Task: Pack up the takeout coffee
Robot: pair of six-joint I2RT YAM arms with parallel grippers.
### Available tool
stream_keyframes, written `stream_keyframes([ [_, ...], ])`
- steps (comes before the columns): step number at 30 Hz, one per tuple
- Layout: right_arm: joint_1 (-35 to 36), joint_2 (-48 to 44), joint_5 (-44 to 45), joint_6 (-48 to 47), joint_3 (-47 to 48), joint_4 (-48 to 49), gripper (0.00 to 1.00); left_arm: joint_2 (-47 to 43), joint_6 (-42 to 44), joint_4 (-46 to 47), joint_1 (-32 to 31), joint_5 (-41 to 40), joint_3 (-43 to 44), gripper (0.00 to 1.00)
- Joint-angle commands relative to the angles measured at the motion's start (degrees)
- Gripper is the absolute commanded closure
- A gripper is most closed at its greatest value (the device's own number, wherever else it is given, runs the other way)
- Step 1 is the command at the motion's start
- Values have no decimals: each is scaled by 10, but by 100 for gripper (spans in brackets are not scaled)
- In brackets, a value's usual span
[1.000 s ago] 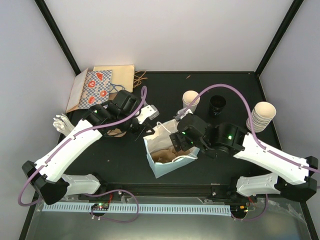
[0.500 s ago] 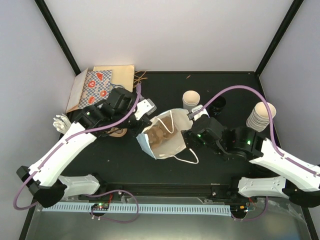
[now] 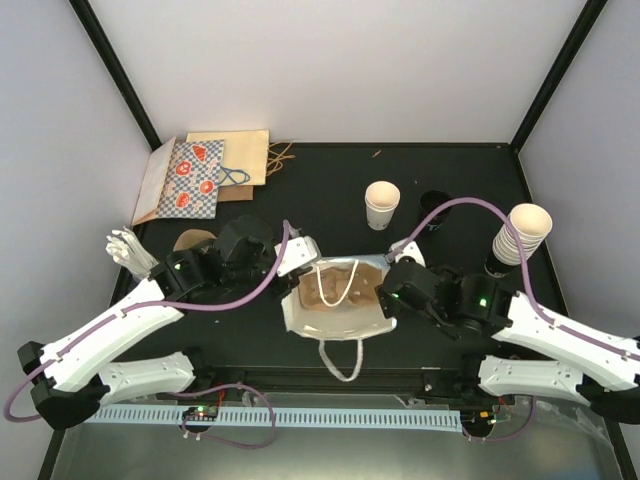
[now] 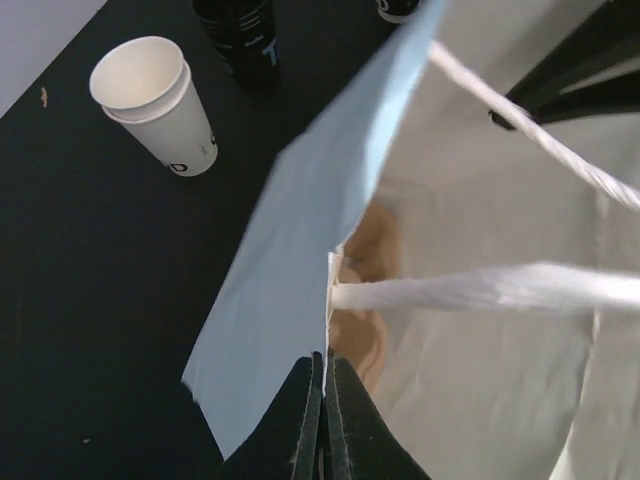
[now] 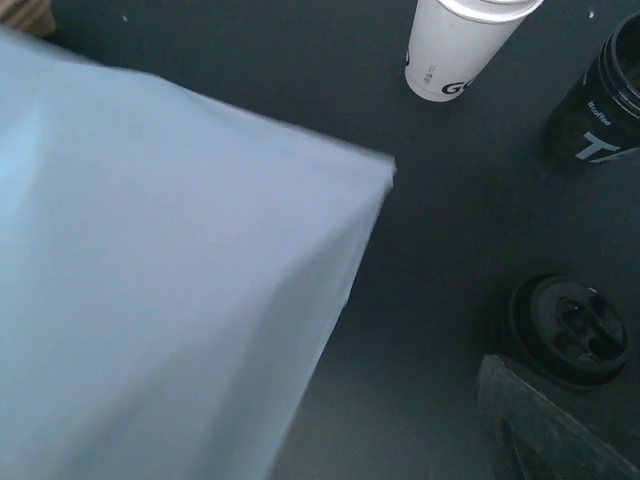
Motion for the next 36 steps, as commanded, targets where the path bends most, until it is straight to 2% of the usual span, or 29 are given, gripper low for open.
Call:
stream_keyframes([
  [1,-2,-52,-21,10,-26,37,17,-23,21,40,-22,-28,-13,99],
  [10,-2,-103,-76,-24,-15,51,18,-8,-8,25,-29,-34,4,98],
  [12,-2,-119,-102,-48,-10,69,22,-6,-10,26,-29,-35,10,98],
  [18,-1,-118,-190,-119,0,123,53,-5,-8,28,-28,-55,25,99],
  [21,0,-92,-212,-149,11,138,83,-1,-7,20,-28,-58,34,98],
  [22,1,-85,-216,-158,14,144,96,1,-6,18,-28,-59,37,98],
  [26,4,-74,-235,-209,5,186,99,1,1,6,-28,-62,39,98],
  [31,3,-96,-252,-353,-36,219,99,-9,8,-2,-28,-68,39,98],
  [36,4,-135,-283,-453,-50,249,99,-13,8,-6,-28,-69,38,98],
])
